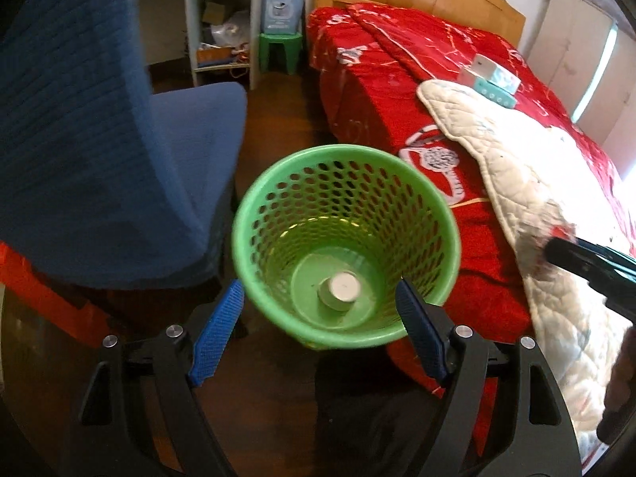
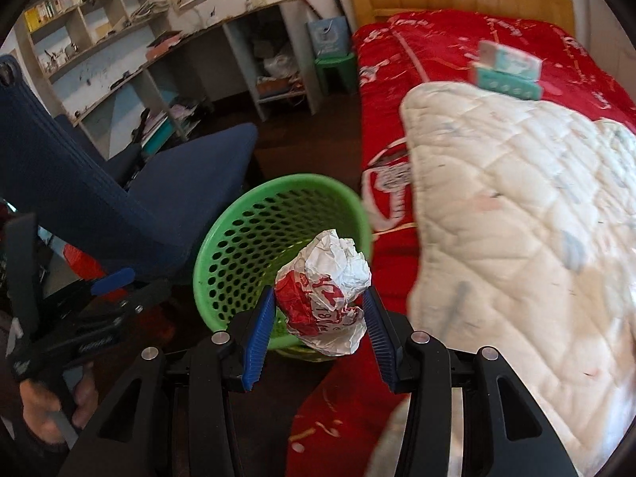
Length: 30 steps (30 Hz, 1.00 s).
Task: Collect trash
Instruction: 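Open the right tool to drop the wrapper into the green basket, then move both tools back over the trash on the quilted pad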
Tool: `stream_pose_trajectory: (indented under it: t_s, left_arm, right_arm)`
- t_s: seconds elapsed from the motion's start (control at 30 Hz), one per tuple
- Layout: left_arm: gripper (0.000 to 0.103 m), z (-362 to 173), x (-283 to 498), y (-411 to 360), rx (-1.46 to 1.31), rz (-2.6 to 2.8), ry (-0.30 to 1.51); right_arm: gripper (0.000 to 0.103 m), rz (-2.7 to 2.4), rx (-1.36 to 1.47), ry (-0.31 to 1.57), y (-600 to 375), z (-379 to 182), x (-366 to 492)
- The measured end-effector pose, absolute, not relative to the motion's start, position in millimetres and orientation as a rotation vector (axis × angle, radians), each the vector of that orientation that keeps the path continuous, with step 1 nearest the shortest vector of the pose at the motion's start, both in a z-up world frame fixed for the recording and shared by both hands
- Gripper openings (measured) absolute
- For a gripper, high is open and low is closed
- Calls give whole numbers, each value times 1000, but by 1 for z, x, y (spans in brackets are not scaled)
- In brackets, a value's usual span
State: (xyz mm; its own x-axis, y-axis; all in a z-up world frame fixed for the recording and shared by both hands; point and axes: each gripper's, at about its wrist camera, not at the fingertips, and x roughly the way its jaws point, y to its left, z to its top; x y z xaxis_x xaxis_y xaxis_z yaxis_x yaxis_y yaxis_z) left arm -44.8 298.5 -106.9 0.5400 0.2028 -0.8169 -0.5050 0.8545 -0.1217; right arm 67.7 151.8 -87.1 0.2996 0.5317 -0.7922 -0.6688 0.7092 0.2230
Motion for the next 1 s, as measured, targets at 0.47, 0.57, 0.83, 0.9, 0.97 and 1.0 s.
stream_pose_trajectory:
  t_s: [0.47, 0.57, 0.83, 0.9, 0.97, 1.0]
  left_arm:
    - [78, -115, -67, 309, -424, 461, 908]
    - [78, -112, -68, 308, -424, 455, 903]
    - [78, -96, -57, 287, -390, 412, 877]
    - [78, -92, -53, 277, -379, 395, 874]
    - [78, -88, -47, 267, -370, 374, 872]
    - [78, -86, -45, 263, -366, 366, 872]
  right_arm:
    - [66, 886, -132, 1024, 222, -103, 71]
    - [67, 888, -117, 1012, 211, -96, 68]
    - [79, 797, -136, 943, 149, -77, 58]
    - [79, 767, -131, 929, 130, -74, 54]
    - [80, 718, -134, 914, 106, -71, 50]
    - [81, 701, -132, 911, 98, -70, 49]
